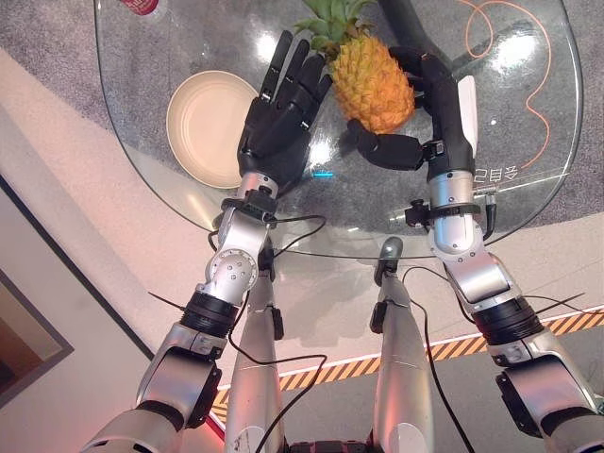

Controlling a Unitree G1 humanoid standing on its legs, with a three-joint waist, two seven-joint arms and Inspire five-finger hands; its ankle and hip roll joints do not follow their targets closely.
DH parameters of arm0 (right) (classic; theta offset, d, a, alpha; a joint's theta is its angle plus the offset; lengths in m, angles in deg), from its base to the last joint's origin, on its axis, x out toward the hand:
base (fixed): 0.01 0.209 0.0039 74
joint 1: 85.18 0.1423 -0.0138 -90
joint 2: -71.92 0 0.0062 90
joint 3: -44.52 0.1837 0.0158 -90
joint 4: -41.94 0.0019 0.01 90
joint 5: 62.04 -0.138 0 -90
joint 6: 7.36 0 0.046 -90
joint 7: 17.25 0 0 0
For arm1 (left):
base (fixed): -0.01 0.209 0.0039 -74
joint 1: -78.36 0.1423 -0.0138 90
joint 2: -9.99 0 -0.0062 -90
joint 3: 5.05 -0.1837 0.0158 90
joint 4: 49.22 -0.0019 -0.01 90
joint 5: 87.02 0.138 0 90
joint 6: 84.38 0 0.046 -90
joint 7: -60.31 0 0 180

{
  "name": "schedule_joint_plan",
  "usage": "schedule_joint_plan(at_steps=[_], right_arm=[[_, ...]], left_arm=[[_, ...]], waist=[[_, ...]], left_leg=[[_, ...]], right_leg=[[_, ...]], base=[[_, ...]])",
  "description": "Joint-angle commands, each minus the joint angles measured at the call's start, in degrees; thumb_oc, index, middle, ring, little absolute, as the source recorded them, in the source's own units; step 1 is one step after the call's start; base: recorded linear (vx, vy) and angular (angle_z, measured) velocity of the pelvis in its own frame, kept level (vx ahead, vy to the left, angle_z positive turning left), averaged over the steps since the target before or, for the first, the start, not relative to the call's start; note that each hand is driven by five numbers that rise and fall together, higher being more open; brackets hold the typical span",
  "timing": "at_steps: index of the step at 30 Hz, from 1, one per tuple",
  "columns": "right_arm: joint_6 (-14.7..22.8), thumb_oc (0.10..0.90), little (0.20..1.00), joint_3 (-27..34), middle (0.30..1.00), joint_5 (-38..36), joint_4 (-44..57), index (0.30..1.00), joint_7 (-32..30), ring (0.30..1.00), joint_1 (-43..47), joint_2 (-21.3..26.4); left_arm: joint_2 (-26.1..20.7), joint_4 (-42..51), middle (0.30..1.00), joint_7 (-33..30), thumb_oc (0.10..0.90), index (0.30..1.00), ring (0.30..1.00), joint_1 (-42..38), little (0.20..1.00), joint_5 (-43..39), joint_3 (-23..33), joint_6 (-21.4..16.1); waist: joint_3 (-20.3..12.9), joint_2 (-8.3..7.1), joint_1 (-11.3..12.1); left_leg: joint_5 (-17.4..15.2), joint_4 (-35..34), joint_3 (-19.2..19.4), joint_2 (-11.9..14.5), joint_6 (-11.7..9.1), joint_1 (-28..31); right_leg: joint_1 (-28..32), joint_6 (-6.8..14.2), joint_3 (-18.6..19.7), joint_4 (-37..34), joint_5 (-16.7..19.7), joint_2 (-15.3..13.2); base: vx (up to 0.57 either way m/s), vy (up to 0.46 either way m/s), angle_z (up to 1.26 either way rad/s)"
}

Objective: Pick up the fruit to the plate

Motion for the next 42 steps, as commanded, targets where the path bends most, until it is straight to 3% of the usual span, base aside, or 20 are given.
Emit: schedule_joint_plan(at_steps=[1, 30, 42], right_arm=[[5.58, 0.1, 0.2, -0.28, 0.3, 2.94, 11.95, 0.3, -0.05, 0.3, 6.46, 0.86], [7.83, 0.1, 0.2, 2.1, 0.3, 4.85, 15.23, 0.3, -3.06, 0.3, 6.6, 0.79], [7.72, 0.1, 0.2, 1.74, 0.3, 4.73, 15.21, 0.3, -1.65, 0.3, 6.97, 0.95]], left_arm=[[0.66, 9.02, 0.9, 3.2, 0.8, 0.9, 0.9, -5.71, 0.9, 1.32, -0.89, -1.14], [0.81, 9.03, 0.9, -5.15, 0.8, 0.9, 0.9, -5.14, 0.9, 7.36, 0.69, -5.75], [1.0, 9.45, 0.9, -3.75, 0.8, 0.9, 0.9, -5.3, 0.9, 6.18, 0.76, -5.55]], waist=[[-1.08, -1.0, -0.25], [-1.08, -1.25, -0.15], [-1.08, -1.28, -0.07]], left_leg=[[-4.68, 4.69, 0.93, -1.35, 1.42, 0.36], [-4.54, 5.17, 0.67, -1.33, 1.4, -0.67], [-4.41, 4.92, 0.79, -1.27, 1.34, -0.57]], right_leg=[[1.68, -0.8, -1.44, -3.54, 3.33, 1.34], [0.94, -0.77, -1.63, -3.22, 3.25, 1.5], [1.11, -0.73, -1.82, -3.38, 3.25, 1.45]], base=[[0.0, 0.0, 0.0], [0.0, 0.0, 0.0], [0.0, 0.0, 0.0]])
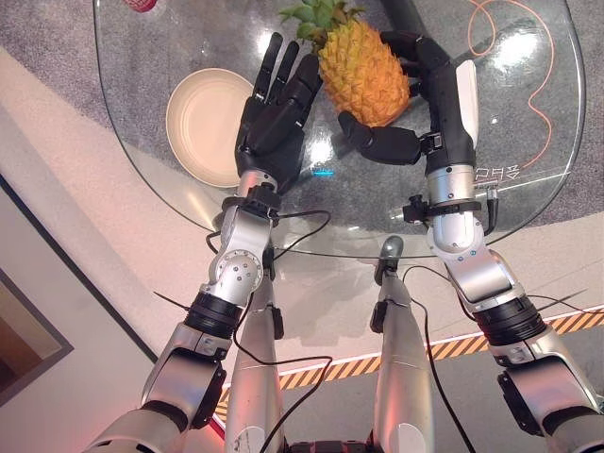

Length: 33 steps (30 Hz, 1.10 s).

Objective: Pick up the fruit to the plate

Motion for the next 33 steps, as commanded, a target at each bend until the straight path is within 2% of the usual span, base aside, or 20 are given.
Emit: schedule_joint_plan(at_steps=[1, 9, 25, 33], right_arm=[[7.81, 0.1, 0.2, 1.95, 0.3, 2.39, 11.73, 0.3, -1.14, 0.3, 6.94, 0.45], [7.64, 0.1, 0.2, 0.72, 0.3, 2.41, 11.46, 0.3, 1.3, 0.3, 7.37, 0.28], [7.91, 0.1, 0.2, -1.41, 0.3, 1.28, 11.7, 0.3, 5.45, 0.3, 8.35, 0.65], [8.34, 0.1, 0.2, -2.25, 0.3, 0.93, 12.11, 0.3, 7.72, 0.3, 8.86, 0.59]], left_arm=[[-0.03, 8.44, 0.9, 3.48, 0.8, 0.9, 0.9, -5.32, 0.9, 1.63, 0.74, -2.61], [0.31, 8.81, 0.9, 6.19, 0.8, 0.9, 0.9, -5.88, 0.9, -2.05, 0.85, -1.44], [0.33, 8.72, 0.9, 6.03, 0.8, 0.9, 0.9, -6.91, 0.9, -3.42, 0.79, -3.57], [0.6, 8.92, 0.9, 6.67, 0.8, 0.9, 0.9, -7.15, 0.9, -6.29, 0.99, -2.94]], waist=[[-1.08, -1.27, -0.16], [-1.08, -1.23, -0.12], [-1.08, -1.27, -0.14], [-1.08, -1.17, -0.07]], left_leg=[[-4.41, 4.93, 0.8, -1.23, 1.29, -0.25], [-4.38, 4.88, 0.8, -1.17, 1.19, -0.36], [-3.93, 4.14, 0.77, -1.22, 1.03, -0.22], [-3.74, 3.9, 0.79, -1.24, 0.97, -0.12]], right_leg=[[1.49, -0.72, -1.82, -3.43, 3.27, 1.42], [1.42, -0.75, -1.88, -3.51, 3.27, 1.31], [1.58, -0.78, -1.92, -4.02, 3.41, 1.48], [1.71, -0.85, -2.05, -4.08, 3.36, 1.46]], base=[[0.0, 0.0, 0.0], [0.0, 0.0, 0.0], [0.0, 0.0, 0.0], [0.0, 0.0, 0.0]])
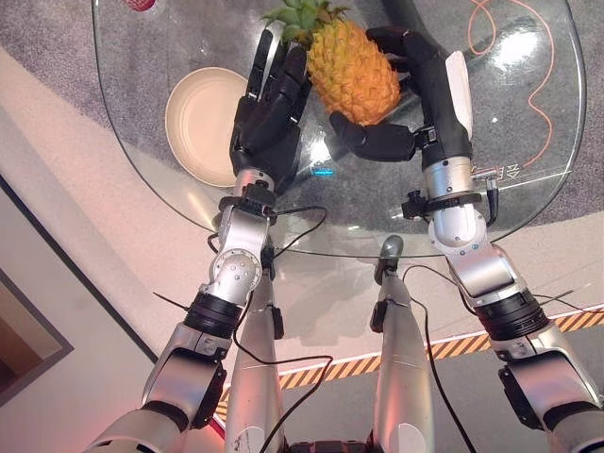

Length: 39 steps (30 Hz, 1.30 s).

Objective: Pick up the fruit to the plate

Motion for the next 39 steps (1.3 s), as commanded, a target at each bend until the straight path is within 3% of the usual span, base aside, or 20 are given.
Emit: schedule_joint_plan(at_steps=[1, 7, 19, 39], right_arm=[[8.39, 0.1, 0.2, -2.07, 0.3, 0.95, 12.17, 0.3, 2.86, 0.3, 7.03, 0.14], [8.62, 0.1, 0.2, -2.77, 0.3, 1.59, 12.09, 0.3, 3.53, 0.3, 7.52, 0.18], [9.53, 0.1, 0.2, -2.07, 0.3, 1.95, 11.76, 0.3, 1.95, 0.3, 8.49, 0.97], [9.41, 0.1, 0.2, -2.43, 0.3, 1.81, 11.86, 0.3, 4.14, 0.3, 8.98, 0.72]], left_arm=[[0.29, 8.78, 0.9, 6.33, 0.8, 0.9, 0.9, -7.11, 0.9, -2.04, 0.63, -1.35], [0.47, 8.16, 0.9, 5.71, 0.8, 0.9, 0.9, -7.39, 0.9, -2.64, 0.82, -2.45], [-0.35, 6.8, 0.9, -2.31, 0.8, 0.9, 0.9, -8.17, 0.9, 5.21, 2.12, -10.76], [-0.14, 6.26, 0.9, -4.79, 0.8, 0.9, 0.9, -8.52, 0.9, 8.62, 3.31, -12.98]], waist=[[-1.08, -1.17, -0.15], [-1.08, -1.22, -0.12], [-1.08, -1.36, 0.06], [-1.08, -1.32, 0.36]], left_leg=[[-3.72, 3.89, 0.79, -1.21, 0.97, 0.31], [-3.64, 3.75, 0.78, -1.23, 0.88, 0.37], [-2.85, 3.22, 0.53, -1.43, 0.96, -0.19], [-2.99, 3.16, 0.41, -1.37, 0.69, -0.19]], right_leg=[[2.17, -0.86, -2.05, -4.11, 3.38, 1.48], [2.31, -0.88, -2.09, -4.3, 3.43, 1.51], [1.94, -0.95, -2.29, -4.77, 3.98, 1.53], [2.08, -1.01, -2.5, -4.65, 3.48, 1.48]], base=[[0.0, 0.0, 0.0], [0.0, 0.0, 0.0], [0.0, 0.0, 0.0], [0.0, 0.0, 0.0]])
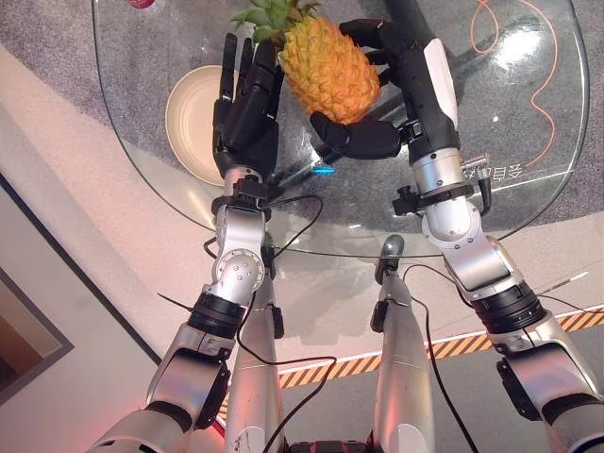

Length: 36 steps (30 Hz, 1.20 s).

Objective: Pick up the fruit to the plate

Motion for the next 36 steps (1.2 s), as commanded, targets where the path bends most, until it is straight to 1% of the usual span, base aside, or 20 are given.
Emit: schedule_joint_plan(at_steps=[1, 6, 8, 9, 16, 25, 29, 35, 36], right_arm=[[8.91, 0.1, 0.2, -0.35, 0.3, 1.87, 11.82, 0.3, 1.68, 0.3, 5.98, 0.68], [8.49, 0.1, 0.2, -0.63, 0.3, 1.5, 12.05, 0.3, 3.19, 0.3, 5.94, 1.18], [8.88, 0.1, 0.2, -0.68, 0.3, 1.31, 11.78, 0.3, 3.89, 0.3, 5.86, 1.26], [8.93, 0.1, 0.2, -0.68, 0.3, 1.22, 11.78, 0.3, 4.15, 0.3, 6.08, 1.39], [8.72, 0.1, 0.2, -1.56, 0.3, 0.63, 11.72, 0.3, 6.06, 0.3, 5.87, 2.01], [9.25, 0.1, 0.2, -2.47, 0.3, -0.23, 11.95, 0.3, 8.87, 0.3, 6.51, 2.41], [9.29, 0.1, 0.2, -3.13, 0.3, -0.21, 12.46, 0.3, 9.26, 0.3, 7.18, 2.42], [9.66, 0.1, 0.2, -4.21, 0.3, -0.43, 12.91, 0.3, 10.47, 0.3, 8.41, 2.44], [9.61, 0.1, 0.2, -4.42, 0.3, -0.57, 13.08, 0.3, 10.54, 0.3, 8.78, 2.54]], left_arm=[[-1.28, 6.06, 0.9, 1.57, 0.8, 0.9, 0.9, -8.56, 0.9, 6.53, 2.07, -5.55], [-1.62, 5.97, 0.9, 2.17, 0.8, 0.9, 0.9, -8.59, 0.9, 6.59, 2.14, -5.77], [-1.7, 6.12, 0.9, 2.52, 0.8, 0.9, 0.9, -8.62, 0.9, 6.5, 2.36, -5.59], [-1.76, 6.09, 0.9, 2.68, 0.8, 0.9, 0.9, -8.85, 0.9, 6.37, 2.34, -5.61], [-2.01, 6.07, 0.9, 5.19, 0.8, 0.9, 0.9, -8.68, 0.9, 4.02, 2.05, -4.13], [-2.2, 5.72, 0.9, 5.69, 0.8, 0.9, 0.9, -8.96, 0.9, 1.57, 1.54, -2.0], [-2.25, 5.32, 0.9, 5.58, 0.8, 0.9, 0.9, -9.38, 0.9, 1.19, 1.12, -1.56], [-2.31, 4.14, 0.9, 6.31, 0.8, 0.9, 0.9, -10.11, 0.9, -0.51, 0.5, -0.63], [-2.41, 3.91, 0.9, 6.69, 0.8, 0.9, 0.9, -10.44, 0.9, -0.87, 0.39, -0.35]], waist=[[-1.08, -1.3, 0.06], [-1.08, -1.33, -0.02], [-1.08, -1.28, -0.03], [-1.08, -1.3, -0.07], [-1.08, -1.28, -0.05], [-1.08, -1.32, -0.1], [-1.08, -1.28, -0.13], [-1.08, -1.17, -0.15], [-1.08, -1.18, -0.18]], left_leg=[[-3.02, 3.26, 0.38, -1.3, 0.67, -0.24], [-2.99, 3.31, 0.38, -1.31, 0.64, -0.24], [-2.96, 3.28, 0.4, -1.31, 0.64, -0.29], [-2.52, 3.21, 0.39, -1.39, 0.72, -0.74], [-2.94, 3.3, 0.39, -1.29, 0.6, -0.34], [-2.84, 3.36, 0.33, -1.25, 0.5, -0.58], [-2.36, 3.2, 0.34, -1.33, 0.57, -0.92], [-2.63, 3.24, 0.36, -1.3, 0.52, -0.69], [-2.19, 3.08, 0.39, -1.35, 0.57, -1.05]], right_leg=[[2.04, -1.02, -2.43, -4.6, 3.46, 1.59], [2.02, -1.06, -2.29, -4.57, 3.44, 1.68], [1.96, -1.09, -2.3, -4.53, 3.41, 1.71], [1.52, -1.14, -2.3, -4.63, 3.83, 1.68], [1.87, -1.08, -2.34, -4.45, 3.42, 1.66], [1.62, -1.0, -2.34, -4.36, 3.42, 1.73], [1.34, -1.03, -2.37, -4.56, 3.87, 1.65], [1.56, -0.99, -2.32, -4.49, 3.48, 1.8], [1.25, -1.06, -2.34, -4.66, 3.88, 1.77]], base=[[0.0, 0.0, 0.0], [0.0, 0.0, 0.0], [0.0, 0.0, 0.0], [0.0, 0.0, 0.0], [0.0, 0.0, 0.0], [0.0, 0.0, 0.0], [0.0, 0.0, 0.0], [0.0, 0.0, 0.0], [0.0, 0.0, 0.0]])
